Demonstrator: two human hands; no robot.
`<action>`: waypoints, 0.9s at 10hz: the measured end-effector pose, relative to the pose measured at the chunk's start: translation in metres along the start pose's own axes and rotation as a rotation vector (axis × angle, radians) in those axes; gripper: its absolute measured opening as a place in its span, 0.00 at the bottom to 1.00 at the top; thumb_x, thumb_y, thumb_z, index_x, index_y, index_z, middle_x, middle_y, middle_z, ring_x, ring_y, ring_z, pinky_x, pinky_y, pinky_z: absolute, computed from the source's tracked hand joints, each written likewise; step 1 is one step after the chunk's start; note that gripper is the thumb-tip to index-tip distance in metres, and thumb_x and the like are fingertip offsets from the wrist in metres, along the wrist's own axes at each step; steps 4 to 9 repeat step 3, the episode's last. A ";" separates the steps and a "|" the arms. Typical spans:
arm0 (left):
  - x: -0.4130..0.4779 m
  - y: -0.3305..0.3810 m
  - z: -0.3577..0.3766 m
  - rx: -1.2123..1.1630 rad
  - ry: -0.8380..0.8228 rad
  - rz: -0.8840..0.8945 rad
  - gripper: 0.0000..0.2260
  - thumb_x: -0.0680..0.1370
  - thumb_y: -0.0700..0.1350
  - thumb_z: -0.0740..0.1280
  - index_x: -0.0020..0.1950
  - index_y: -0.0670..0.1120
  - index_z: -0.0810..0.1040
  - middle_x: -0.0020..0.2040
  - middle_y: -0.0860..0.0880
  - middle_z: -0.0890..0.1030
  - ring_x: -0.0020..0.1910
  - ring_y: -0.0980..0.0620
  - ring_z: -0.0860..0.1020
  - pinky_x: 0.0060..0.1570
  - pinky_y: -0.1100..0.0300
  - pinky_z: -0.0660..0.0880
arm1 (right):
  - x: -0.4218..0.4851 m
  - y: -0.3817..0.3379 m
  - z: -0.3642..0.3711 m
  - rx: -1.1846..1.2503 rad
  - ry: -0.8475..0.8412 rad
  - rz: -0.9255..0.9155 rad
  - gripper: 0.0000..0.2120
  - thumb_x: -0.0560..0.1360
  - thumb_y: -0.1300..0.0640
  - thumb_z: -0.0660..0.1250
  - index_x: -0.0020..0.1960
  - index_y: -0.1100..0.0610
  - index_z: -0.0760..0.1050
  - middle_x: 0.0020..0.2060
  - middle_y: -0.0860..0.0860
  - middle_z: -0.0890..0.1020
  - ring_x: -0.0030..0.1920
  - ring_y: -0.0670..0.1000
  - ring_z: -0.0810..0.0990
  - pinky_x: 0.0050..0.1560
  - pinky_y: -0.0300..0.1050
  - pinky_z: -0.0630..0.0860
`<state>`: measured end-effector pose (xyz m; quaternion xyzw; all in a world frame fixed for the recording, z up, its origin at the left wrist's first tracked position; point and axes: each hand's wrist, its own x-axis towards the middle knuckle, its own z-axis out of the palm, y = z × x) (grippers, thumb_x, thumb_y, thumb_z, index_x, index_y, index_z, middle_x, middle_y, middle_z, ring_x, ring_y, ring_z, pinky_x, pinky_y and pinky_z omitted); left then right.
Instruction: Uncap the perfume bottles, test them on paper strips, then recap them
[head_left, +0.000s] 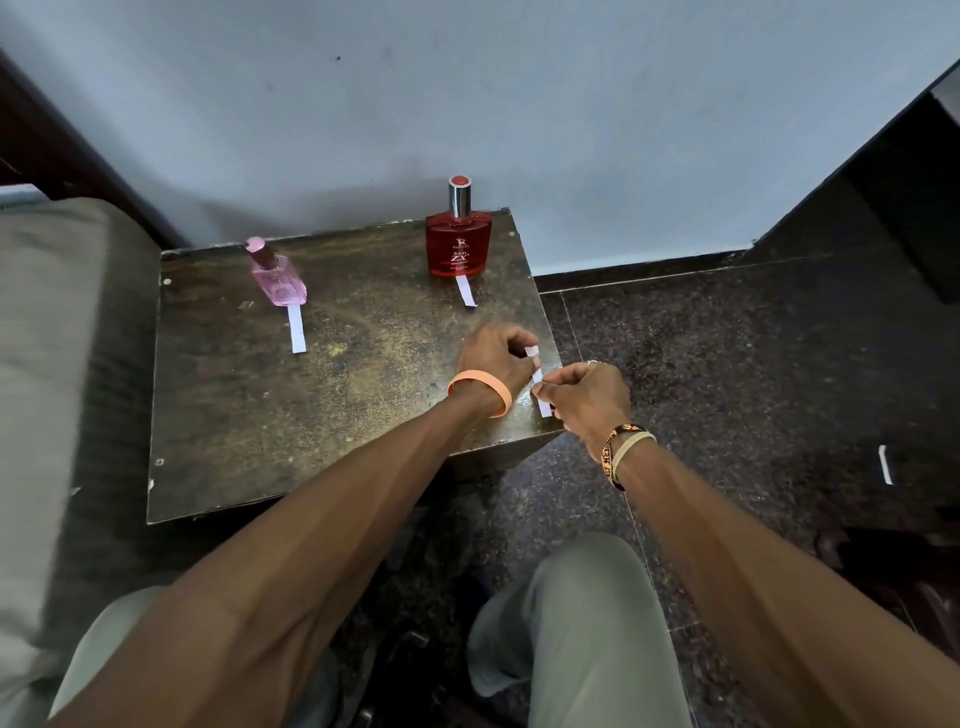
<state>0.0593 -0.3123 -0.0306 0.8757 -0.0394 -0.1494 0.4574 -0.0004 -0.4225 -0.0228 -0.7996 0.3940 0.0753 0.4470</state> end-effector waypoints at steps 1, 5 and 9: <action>-0.005 -0.004 -0.007 -0.056 -0.019 0.008 0.07 0.69 0.40 0.74 0.44 0.51 0.82 0.40 0.55 0.83 0.40 0.58 0.81 0.44 0.57 0.81 | -0.001 -0.001 -0.002 0.032 -0.030 0.010 0.05 0.68 0.56 0.78 0.37 0.53 0.82 0.35 0.47 0.85 0.40 0.49 0.84 0.46 0.51 0.83; -0.028 -0.014 -0.032 -0.129 -0.053 -0.036 0.08 0.69 0.40 0.75 0.44 0.51 0.82 0.40 0.53 0.82 0.41 0.52 0.81 0.46 0.55 0.81 | -0.018 0.002 -0.007 0.098 -0.009 -0.002 0.05 0.71 0.56 0.76 0.38 0.53 0.81 0.38 0.52 0.86 0.35 0.50 0.82 0.43 0.50 0.82; -0.028 -0.014 -0.032 -0.129 -0.053 -0.036 0.08 0.69 0.40 0.75 0.44 0.51 0.82 0.40 0.53 0.82 0.41 0.52 0.81 0.46 0.55 0.81 | -0.018 0.002 -0.007 0.098 -0.009 -0.002 0.05 0.71 0.56 0.76 0.38 0.53 0.81 0.38 0.52 0.86 0.35 0.50 0.82 0.43 0.50 0.82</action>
